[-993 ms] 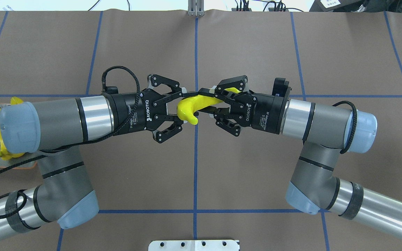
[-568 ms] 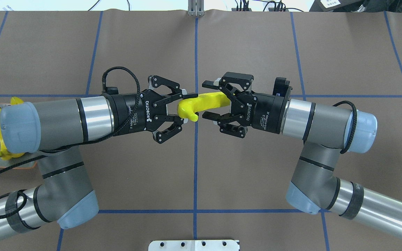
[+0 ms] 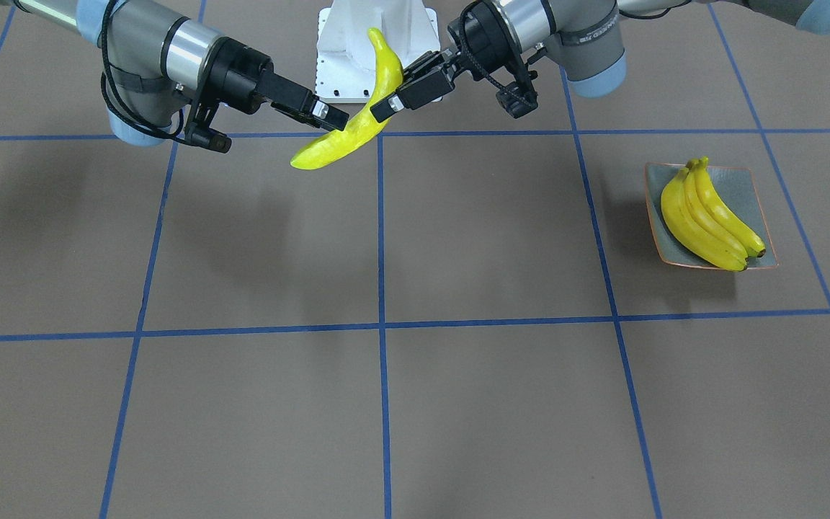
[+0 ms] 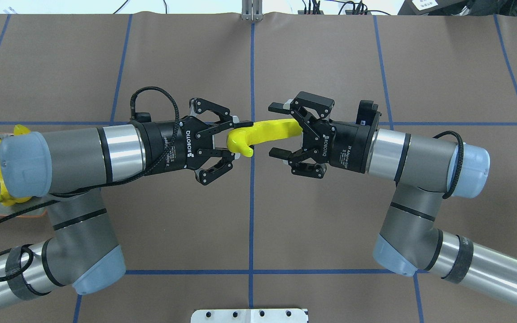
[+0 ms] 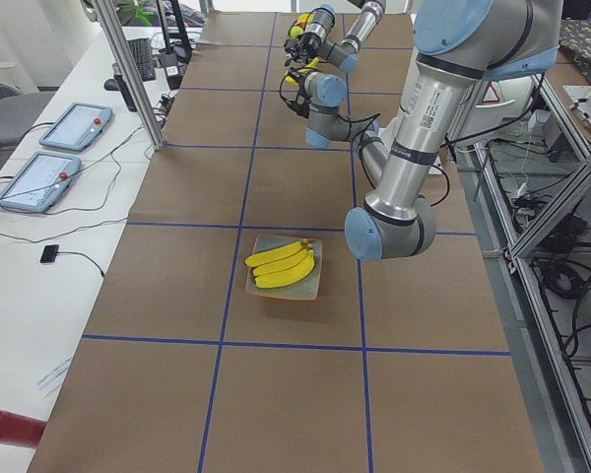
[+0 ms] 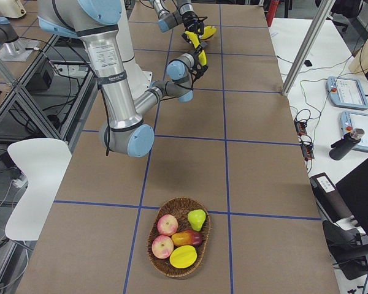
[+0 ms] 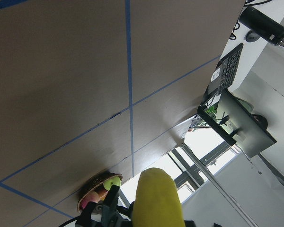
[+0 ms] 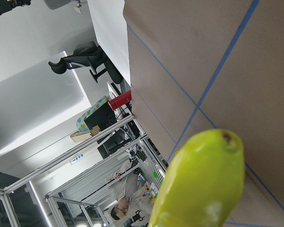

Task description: Transfer all bananas from basket to plate

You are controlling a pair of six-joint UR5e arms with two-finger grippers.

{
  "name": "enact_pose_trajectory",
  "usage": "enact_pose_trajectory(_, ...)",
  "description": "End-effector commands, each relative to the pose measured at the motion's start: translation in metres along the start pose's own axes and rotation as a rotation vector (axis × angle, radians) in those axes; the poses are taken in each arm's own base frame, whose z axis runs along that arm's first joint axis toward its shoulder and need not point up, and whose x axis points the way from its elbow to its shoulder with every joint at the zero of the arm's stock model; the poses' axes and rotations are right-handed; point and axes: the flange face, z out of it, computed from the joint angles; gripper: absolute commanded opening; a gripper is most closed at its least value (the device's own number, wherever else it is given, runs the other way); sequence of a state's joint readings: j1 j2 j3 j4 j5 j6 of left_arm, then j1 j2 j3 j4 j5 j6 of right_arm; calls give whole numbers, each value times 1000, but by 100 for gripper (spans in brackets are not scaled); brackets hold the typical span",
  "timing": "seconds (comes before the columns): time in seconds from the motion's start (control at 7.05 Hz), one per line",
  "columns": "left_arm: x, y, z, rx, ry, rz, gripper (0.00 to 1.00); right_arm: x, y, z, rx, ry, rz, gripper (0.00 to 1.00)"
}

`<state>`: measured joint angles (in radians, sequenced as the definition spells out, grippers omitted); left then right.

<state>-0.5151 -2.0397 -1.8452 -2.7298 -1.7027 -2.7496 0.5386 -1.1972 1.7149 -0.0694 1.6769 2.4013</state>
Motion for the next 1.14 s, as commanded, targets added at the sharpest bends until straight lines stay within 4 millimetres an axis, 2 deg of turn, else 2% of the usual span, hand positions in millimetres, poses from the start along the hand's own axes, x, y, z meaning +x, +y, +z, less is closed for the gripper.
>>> enact_pose_trajectory(0.0,6,-25,-11,57,7,25,0,-12,-33,-22,45,41,-114,100)
enact_pose_trajectory(0.14,10,-38,-22,86,11,85,0,-21,-55,-33,68,108,-227,100)
enact_pose_trajectory(0.28,14,-58,-38,108,-36,143,0,-30,-71,-35,115,182,-328,100)
enact_pose_trajectory(0.43,36,-73,-63,96,-110,245,0,-40,-89,-39,144,276,-436,100)
enact_pose_trajectory(0.57,47,-96,-92,110,-163,341,0,-48,-108,-44,171,377,-513,100)
enact_pose_trajectory(0.71,50,-114,-126,117,-218,457,0,-53,-125,-48,194,468,-589,100)
enact_pose_trajectory(0.85,54,-133,-167,130,-263,583,0,-59,-142,-53,224,563,-671,100)
enact_pose_trajectory(0.99,46,-151,-208,149,-289,700,0,-64,-156,-61,232,630,-717,100)
